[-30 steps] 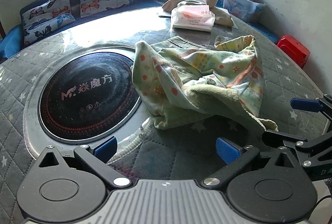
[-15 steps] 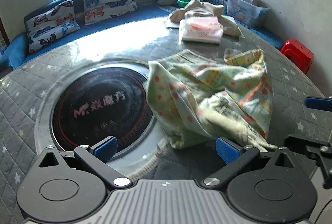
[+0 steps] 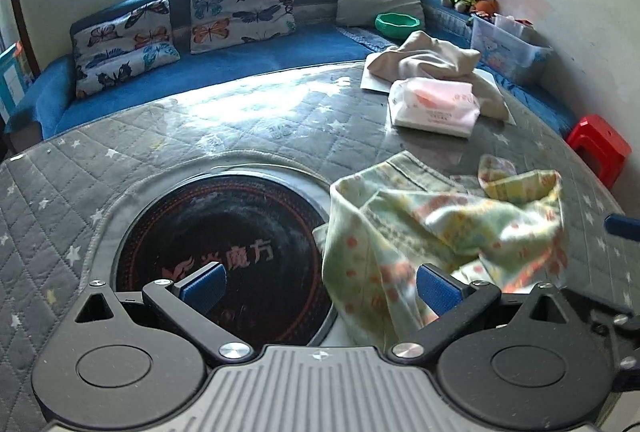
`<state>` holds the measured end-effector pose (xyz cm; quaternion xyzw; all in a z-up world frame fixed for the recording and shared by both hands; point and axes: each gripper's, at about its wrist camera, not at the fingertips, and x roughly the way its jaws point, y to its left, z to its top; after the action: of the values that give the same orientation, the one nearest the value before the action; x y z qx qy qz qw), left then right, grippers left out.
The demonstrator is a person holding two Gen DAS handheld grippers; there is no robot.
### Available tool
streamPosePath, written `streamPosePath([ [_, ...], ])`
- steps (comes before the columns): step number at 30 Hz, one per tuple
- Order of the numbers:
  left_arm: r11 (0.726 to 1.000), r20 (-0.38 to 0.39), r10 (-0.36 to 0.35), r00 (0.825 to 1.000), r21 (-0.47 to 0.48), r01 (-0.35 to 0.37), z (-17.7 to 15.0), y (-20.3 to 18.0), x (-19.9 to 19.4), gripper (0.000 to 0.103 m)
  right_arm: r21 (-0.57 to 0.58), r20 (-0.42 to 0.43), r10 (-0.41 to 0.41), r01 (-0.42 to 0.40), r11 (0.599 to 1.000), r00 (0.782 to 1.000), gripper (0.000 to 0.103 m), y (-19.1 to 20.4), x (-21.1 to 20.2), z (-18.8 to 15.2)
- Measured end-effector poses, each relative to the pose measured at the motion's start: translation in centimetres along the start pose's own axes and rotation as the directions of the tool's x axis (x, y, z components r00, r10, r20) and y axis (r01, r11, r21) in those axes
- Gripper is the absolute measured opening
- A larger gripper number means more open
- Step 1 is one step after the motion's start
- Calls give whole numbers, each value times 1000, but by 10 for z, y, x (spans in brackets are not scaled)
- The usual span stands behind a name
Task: Fold clothes
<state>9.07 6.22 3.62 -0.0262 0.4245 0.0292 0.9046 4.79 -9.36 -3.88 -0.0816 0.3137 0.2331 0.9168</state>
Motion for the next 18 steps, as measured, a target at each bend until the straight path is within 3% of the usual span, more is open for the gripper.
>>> streamPosePath([
  [6, 999, -9, 2, 1000, -34, -3, 19, 1, 26, 103, -80, -14, -19, 18, 997, 1000, 95, 4, 34, 10],
  [18, 997, -61, -3, 998, -72, -2, 30, 3, 70, 102, -135, -94, -21, 8, 991, 995, 83, 8, 90, 10],
])
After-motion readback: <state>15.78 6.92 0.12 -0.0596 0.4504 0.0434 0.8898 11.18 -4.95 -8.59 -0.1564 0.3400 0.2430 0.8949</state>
